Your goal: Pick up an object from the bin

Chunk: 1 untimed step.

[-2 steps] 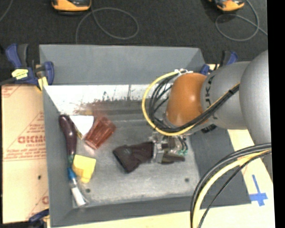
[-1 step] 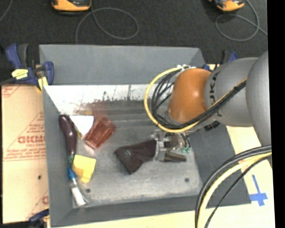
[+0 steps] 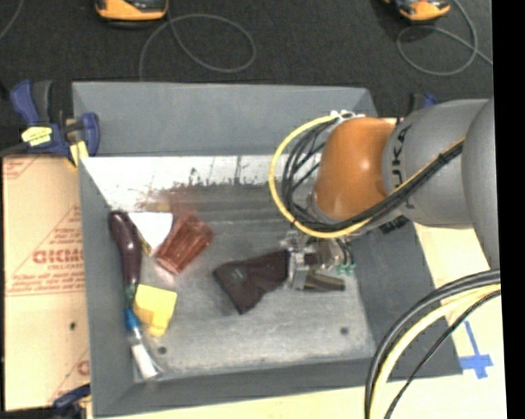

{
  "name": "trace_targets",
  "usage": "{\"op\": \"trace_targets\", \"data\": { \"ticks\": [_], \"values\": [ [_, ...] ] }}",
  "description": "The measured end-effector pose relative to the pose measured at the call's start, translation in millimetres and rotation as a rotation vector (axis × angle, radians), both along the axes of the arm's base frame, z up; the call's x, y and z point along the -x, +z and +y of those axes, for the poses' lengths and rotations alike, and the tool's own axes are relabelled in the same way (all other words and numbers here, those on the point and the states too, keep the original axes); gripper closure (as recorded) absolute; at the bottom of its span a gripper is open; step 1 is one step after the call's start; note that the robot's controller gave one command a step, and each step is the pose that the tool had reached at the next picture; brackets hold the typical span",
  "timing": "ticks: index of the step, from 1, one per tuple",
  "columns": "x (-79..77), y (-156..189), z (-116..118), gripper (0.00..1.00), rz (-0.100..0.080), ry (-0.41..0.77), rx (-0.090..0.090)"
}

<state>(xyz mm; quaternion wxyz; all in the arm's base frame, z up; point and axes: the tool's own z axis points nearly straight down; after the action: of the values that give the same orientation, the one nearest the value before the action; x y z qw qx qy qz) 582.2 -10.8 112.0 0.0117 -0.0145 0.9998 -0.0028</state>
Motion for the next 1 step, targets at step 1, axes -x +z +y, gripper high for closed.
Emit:
{"op": "trace_targets", "data": {
  "ticks": [1],
  "values": [
    [-0.6,7.3,-0.1,1.0,-0.002,0.0,0.0]
  ]
}}
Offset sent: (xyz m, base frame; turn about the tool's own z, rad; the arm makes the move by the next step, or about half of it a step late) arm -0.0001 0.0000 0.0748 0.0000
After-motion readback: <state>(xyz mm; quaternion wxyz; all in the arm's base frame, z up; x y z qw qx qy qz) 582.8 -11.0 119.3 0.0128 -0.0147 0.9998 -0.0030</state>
